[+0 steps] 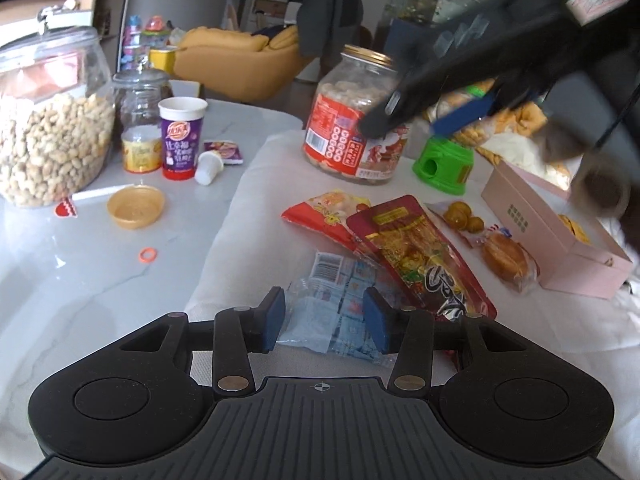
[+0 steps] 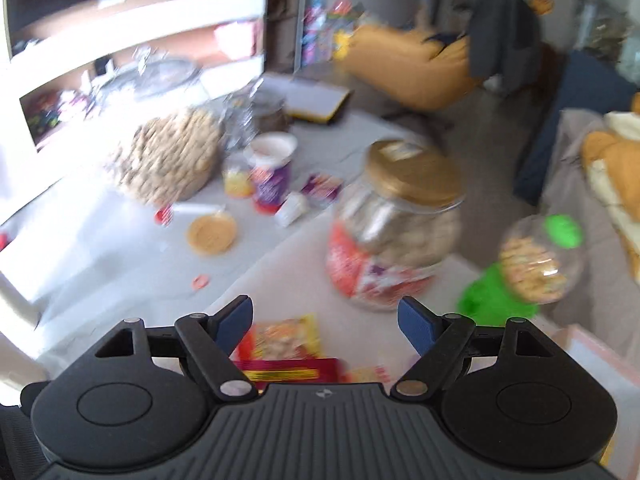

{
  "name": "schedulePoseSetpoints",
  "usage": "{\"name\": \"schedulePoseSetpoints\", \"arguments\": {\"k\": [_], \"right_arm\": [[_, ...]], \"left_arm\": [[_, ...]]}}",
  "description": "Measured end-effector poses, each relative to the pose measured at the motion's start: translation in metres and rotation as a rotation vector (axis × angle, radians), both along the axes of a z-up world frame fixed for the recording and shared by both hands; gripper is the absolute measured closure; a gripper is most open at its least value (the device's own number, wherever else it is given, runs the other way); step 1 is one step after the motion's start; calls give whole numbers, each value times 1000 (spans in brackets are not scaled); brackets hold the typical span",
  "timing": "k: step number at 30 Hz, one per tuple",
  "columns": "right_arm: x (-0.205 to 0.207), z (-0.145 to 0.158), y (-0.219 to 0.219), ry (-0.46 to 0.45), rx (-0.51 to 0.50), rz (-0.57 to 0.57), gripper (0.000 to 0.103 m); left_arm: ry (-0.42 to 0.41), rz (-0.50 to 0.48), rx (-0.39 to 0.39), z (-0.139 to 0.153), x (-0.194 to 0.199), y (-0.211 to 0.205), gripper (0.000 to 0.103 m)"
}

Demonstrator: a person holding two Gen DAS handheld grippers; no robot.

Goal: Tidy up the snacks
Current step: 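Grasp the red-and-yellow snack bag with the right tool, then lift the red-and-yellow bag with the right tool toward the pink box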

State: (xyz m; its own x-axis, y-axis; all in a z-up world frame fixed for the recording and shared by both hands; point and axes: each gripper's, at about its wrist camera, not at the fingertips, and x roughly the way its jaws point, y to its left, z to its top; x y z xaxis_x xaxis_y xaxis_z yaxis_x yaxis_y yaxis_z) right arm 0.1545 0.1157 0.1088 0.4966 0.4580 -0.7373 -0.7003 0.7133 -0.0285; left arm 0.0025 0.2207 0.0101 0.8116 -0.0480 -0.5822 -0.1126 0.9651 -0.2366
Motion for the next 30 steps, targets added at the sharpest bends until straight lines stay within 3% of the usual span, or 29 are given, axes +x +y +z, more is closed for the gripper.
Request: {"name": "schedulePoseSetpoints", "arguments": {"k": [3, 7, 12, 17, 19, 21, 30], "right_arm": [[14, -27, 15, 110, -19, -3, 23], [31, -55, 37, 164, -38, -65, 23], [32, -85, 51, 185, -128, -15, 21], [33, -85, 30, 209, -82, 8, 22], [36, -78, 21, 204, -65, -24, 41], [36, -67, 12, 201, -21, -32, 46], [12, -30, -46, 193, 43, -16, 47]], "left_arm": [[-2, 5, -1, 0, -1, -1, 53], [4, 9, 19, 2, -1, -5, 53], [7, 7, 20, 2, -3, -6, 52], [17, 10, 31, 3, -2, -8, 52], [22, 9, 37, 4, -2, -9, 52], [27, 10, 42, 5, -1, -9, 52], [47, 44, 66, 11, -10, -4, 57]]}}
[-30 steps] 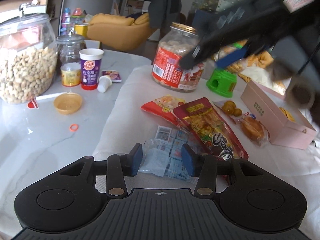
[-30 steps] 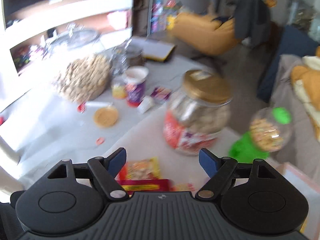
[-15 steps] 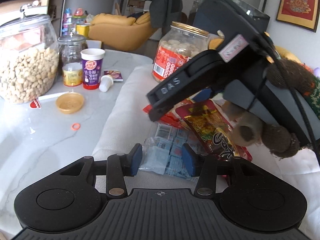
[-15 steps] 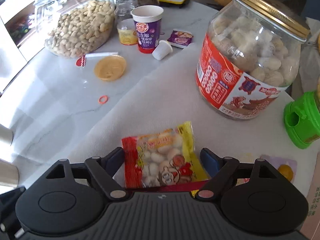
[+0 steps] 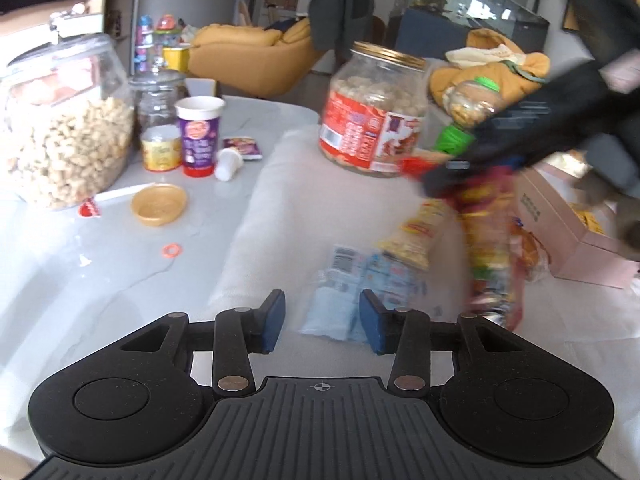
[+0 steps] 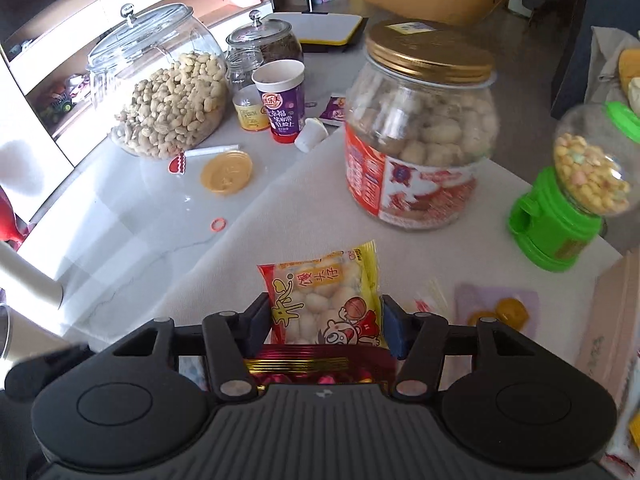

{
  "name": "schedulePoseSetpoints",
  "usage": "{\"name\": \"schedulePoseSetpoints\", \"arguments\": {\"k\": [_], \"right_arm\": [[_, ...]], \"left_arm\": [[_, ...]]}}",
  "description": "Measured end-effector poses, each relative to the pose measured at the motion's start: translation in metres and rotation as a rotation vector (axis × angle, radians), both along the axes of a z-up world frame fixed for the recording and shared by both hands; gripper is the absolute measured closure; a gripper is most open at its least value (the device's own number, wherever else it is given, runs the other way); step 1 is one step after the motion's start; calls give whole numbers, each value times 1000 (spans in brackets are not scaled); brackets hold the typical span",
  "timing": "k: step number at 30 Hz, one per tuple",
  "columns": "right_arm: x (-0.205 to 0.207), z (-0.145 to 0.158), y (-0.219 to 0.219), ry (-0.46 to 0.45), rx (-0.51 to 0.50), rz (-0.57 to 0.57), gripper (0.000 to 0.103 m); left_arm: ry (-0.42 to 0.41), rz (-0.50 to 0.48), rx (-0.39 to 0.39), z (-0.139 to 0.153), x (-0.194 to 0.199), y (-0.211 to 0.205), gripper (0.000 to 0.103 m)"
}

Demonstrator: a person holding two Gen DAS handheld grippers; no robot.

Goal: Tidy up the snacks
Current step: 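Lift the red-and-yellow bag with the right tool toward the pink box, then grasp the blue-and-white candy packet with the left tool while the right carries the red bag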

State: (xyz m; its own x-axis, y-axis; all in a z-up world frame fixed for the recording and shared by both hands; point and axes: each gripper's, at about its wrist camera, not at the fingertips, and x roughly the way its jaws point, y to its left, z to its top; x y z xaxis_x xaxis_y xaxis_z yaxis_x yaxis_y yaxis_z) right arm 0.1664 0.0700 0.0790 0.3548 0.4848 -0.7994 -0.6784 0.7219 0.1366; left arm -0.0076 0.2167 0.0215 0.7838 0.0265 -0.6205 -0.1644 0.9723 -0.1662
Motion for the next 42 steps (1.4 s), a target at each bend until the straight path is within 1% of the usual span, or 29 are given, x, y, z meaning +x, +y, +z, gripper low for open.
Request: {"name": "schedulePoseSetpoints", "arguments": {"k": [2, 4, 5, 7, 8, 9, 10, 11, 12, 14, 16, 18, 21, 23, 25, 27, 28, 29, 30, 31, 33, 34, 37, 38, 39, 42], "right_arm": [[-7, 8, -22, 17, 46, -3, 47], [-15, 14, -36, -6, 34, -16, 47], [-18, 15, -41, -27, 23, -20, 47], [-21, 12, -46, -48, 3, -33, 47], [-21, 12, -49, -46, 7, -42, 47], [-21, 12, -55, -37, 20, -44, 47], [-22, 13, -60, -28, 37, -44, 47], [-23, 13, -64, -25, 51, -45, 47], [-24, 13, -68, -26, 60, -48, 47], [-28, 12, -76, -30, 71, -46, 46], [-32, 8, -83, -14, 81, -41, 46], [-35, 4, -89, 5, 84, -38, 46], [-39, -3, -97, 13, 81, -37, 46], [-39, -6, -101, 15, 85, -43, 46], [-39, -8, -104, 13, 90, -48, 46], [-43, -9, -106, 10, 94, -47, 46], [-46, -10, -108, 7, 96, -40, 46], [-50, -10, -109, 4, 97, -31, 46], [-55, -10, -111, -1, 97, -23, 46], [-59, -11, -112, -7, 94, -15, 46], [-67, -11, -115, -24, 82, -4, 46], [-70, -11, -117, -35, 75, 0, 46], [-78, -11, -121, -74, 51, 4, 45], [-80, -12, -122, -84, 47, 9, 45], [-82, -12, -123, -87, 48, 16, 45], [-84, -16, -123, -72, 57, 36, 45]], "left_arm": [[-10, -7, -8, 2, -5, 1, 57], [-28, -56, 2, 8, -7, -6, 57], [-34, -96, 24, 10, -6, -14, 57], [-11, -188, 96, 14, -1, -34, 57], [16, -234, 141, 13, 3, -45, 57], [50, -269, 190, 10, 7, -55, 54], [80, -285, 241, 6, 11, -65, 53], [76, -283, 295, 4, 13, -72, 53], [85, -277, 318, 4, 16, -75, 53], [86, -251, 297, 5, 19, -69, 53], [85, -199, 287, 7, 22, -59, 53], [87, -155, 286, 7, 23, -48, 56], [81, -123, 240, 11, 22, -33, 56], [63, -113, 247, 15, 25, -28, 56], [72, -127, 273, 18, 31, -31, 57], [125, -195, 282, 13, 37, -40, 57], [144, -225, 297, 9, 39, -45, 52], [134, -242, 345, 7, 38, -53, 53], [140, -256, 372, 5, 38, -58, 52], [138, -271, 367, 6, 38, -59, 52], [120, -293, 301, 11, 38, -53, 52], [109, -282, 294, 13, 37, -49, 52], [120, -222, 356, 13, 42, -37, 54], [131, -214, 355, 12, 46, -32, 52], [126, -222, 336, 12, 50, -27, 50], [133, -246, 301, 11, 63, -22, 49]]}}
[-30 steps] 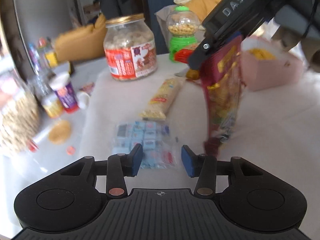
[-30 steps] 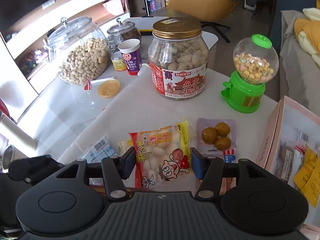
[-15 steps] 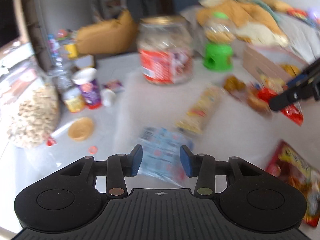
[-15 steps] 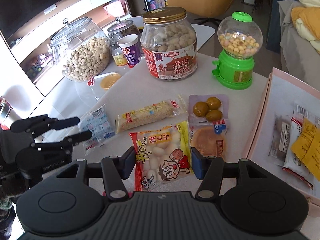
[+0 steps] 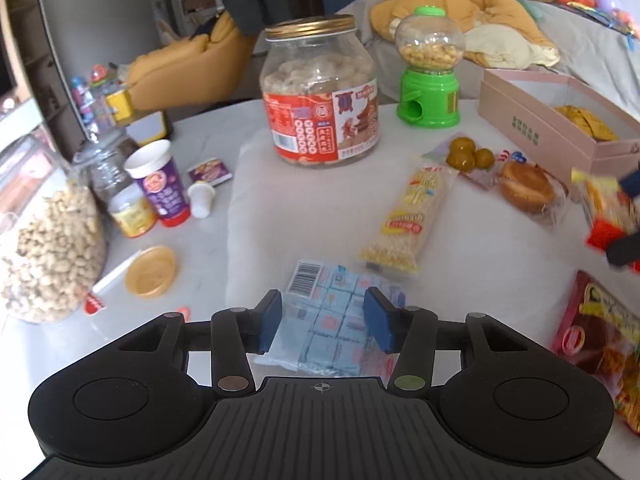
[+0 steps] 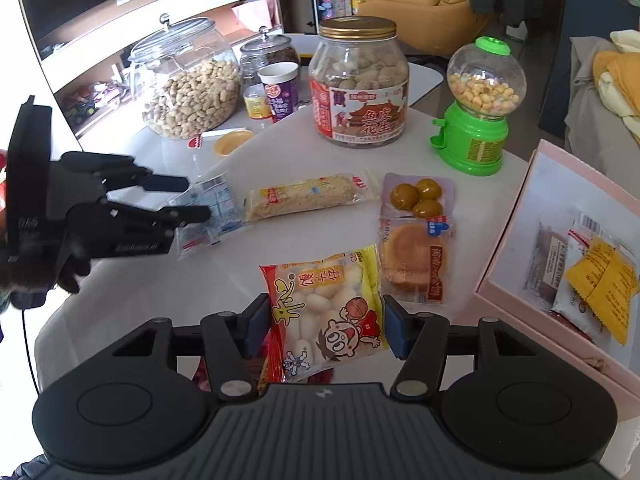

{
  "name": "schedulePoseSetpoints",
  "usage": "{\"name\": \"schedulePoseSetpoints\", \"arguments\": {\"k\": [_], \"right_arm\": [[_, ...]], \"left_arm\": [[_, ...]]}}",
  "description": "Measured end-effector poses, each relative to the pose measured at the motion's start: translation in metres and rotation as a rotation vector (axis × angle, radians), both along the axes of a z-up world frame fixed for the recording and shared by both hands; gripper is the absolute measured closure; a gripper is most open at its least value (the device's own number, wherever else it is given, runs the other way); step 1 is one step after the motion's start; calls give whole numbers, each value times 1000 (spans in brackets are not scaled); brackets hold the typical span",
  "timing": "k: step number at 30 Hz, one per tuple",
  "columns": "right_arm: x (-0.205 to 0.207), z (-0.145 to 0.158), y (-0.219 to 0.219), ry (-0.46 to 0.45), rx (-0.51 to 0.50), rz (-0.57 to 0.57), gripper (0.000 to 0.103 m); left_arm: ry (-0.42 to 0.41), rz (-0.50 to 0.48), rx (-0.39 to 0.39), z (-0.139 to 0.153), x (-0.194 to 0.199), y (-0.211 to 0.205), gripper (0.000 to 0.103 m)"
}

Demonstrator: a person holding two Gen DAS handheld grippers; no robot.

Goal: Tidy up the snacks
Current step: 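Grasp the blue-and-white candy packet with the left tool while the right carries the red bag, then drop the candy packet into the pink box with the left tool while the right drops the red bag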

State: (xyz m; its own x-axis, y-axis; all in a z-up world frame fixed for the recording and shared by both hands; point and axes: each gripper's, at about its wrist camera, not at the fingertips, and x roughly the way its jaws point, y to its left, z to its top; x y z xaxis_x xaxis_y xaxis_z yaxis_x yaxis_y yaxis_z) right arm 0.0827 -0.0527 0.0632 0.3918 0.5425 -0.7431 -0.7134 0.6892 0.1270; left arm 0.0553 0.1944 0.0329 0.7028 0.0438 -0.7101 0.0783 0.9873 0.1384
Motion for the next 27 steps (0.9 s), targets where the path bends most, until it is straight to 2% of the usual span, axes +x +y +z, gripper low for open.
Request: {"name": "schedulePoseSetpoints", "arguments": {"k": [7, 8, 9, 10, 12, 14, 18, 20, 21, 22, 24, 27], "right_arm": [[-5, -14, -1, 30, 4, 20, 43], [-6, -16, -3, 33, 2, 20, 43], [-8, -18, -5, 34, -3, 17, 43], [-9, -20, -7, 36, -8, 15, 43], [-11, -22, -11, 34, -18, 10, 43], [-13, -24, -15, 32, -22, 0, 43], [-15, -27, -26, 32, -25, -16, 43], [-16, -29, -31, 29, -28, -27, 43], [-16, -29, -34, 29, -28, -33, 43], [-17, -29, -37, 27, -27, -41, 43], [-21, -27, -44, 20, -19, -53, 43], [-29, -21, -57, -1, -7, -74, 43]], "left_arm": [[-12, -46, -83, -7, 19, 10, 35], [-5, -63, -96, -9, 20, 11, 34], [28, -92, -100, -12, 22, 10, 27], [45, -135, -97, -15, 22, 6, 20], [36, -198, -20, -18, 16, -6, 16], [45, -192, -16, -17, 14, -8, 17], [58, -132, -78, -17, 16, -3, 17], [56, -67, -109, -15, 12, -5, 19], [57, -44, -116, -14, 9, -7, 21], [53, -30, -109, -13, 6, -12, 29], [41, -7, -106, -9, -1, -20, 38], [38, 11, -154, -2, -12, -31, 44]]}}
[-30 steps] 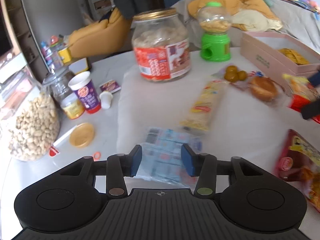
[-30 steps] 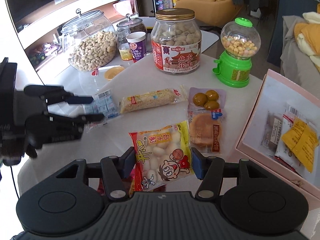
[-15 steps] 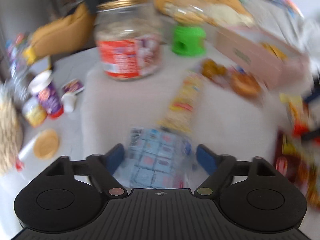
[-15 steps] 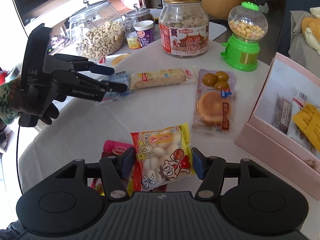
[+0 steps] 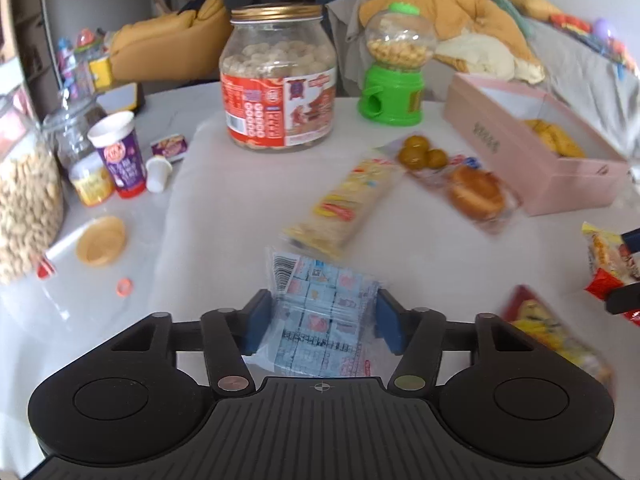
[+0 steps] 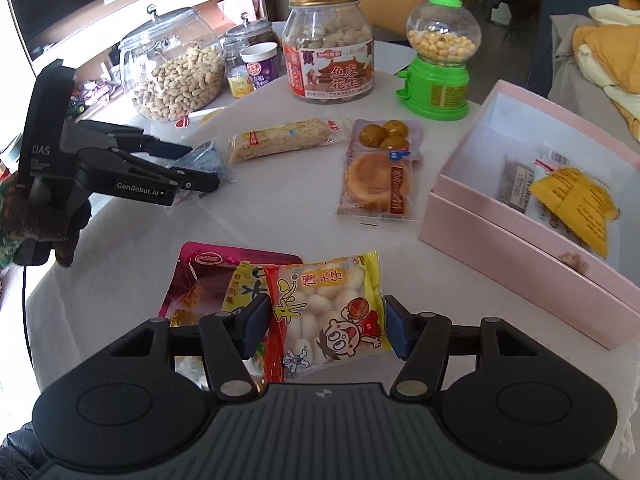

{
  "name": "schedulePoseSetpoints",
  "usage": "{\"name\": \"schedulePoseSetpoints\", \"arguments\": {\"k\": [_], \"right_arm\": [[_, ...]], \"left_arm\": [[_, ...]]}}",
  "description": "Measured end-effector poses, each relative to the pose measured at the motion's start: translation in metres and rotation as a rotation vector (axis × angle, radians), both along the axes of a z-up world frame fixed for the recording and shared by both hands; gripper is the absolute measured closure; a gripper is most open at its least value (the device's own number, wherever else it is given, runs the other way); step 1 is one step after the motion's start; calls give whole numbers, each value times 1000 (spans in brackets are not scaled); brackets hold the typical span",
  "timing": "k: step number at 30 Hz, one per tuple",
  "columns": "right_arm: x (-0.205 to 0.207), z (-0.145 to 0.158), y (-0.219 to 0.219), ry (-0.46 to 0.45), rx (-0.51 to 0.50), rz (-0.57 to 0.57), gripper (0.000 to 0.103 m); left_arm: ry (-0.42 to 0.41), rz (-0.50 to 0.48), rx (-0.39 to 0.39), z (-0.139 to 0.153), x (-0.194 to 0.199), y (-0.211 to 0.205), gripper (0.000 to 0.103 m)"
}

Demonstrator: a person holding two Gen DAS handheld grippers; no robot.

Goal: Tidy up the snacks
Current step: 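Drop the candy packet into the pink box with the left tool while the right drops the red bag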

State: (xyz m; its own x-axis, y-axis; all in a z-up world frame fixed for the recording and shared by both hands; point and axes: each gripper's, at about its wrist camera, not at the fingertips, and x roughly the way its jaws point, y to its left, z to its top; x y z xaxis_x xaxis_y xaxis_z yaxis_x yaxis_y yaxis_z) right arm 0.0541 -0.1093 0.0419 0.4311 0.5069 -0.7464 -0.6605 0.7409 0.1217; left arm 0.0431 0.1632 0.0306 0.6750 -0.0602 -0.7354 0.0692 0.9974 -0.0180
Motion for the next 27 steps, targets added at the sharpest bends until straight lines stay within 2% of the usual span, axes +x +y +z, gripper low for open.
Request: {"name": "schedulePoseSetpoints", "arguments": {"k": [4, 9, 12, 16, 19, 22, 23, 25, 27], "right_arm": [[-13, 6, -22, -43, 0, -45, 43], [-27, 10, -52, -87, -21, -111, 43], [-25, 12, -68, -81, -21, -145, 43], [-16, 13, -79, -71, -18, -188, 43], [-8, 8, -86, -55, -21, -217, 43], [0, 1, -91, -32, -27, -243, 43], [3, 0, -93, -27, -30, -248, 43], [6, -3, -95, -24, -35, -253, 43], [9, -4, -98, -24, -34, -258, 43]], "left_arm": [[-43, -11, 25, 15, -17, -29, 46], [-161, -75, 7, 61, -30, -79, 46], [-233, -125, -23, 90, -13, -122, 45], [-329, -193, -82, 121, 29, -175, 45], [-329, -213, -148, 122, 71, -201, 42], [-256, -236, -227, 106, 109, -210, 37], [-254, -233, -228, 102, 114, -212, 36], [-287, -226, -239, 99, 114, -209, 42], [-322, -230, -318, 103, 108, -194, 42]]}}
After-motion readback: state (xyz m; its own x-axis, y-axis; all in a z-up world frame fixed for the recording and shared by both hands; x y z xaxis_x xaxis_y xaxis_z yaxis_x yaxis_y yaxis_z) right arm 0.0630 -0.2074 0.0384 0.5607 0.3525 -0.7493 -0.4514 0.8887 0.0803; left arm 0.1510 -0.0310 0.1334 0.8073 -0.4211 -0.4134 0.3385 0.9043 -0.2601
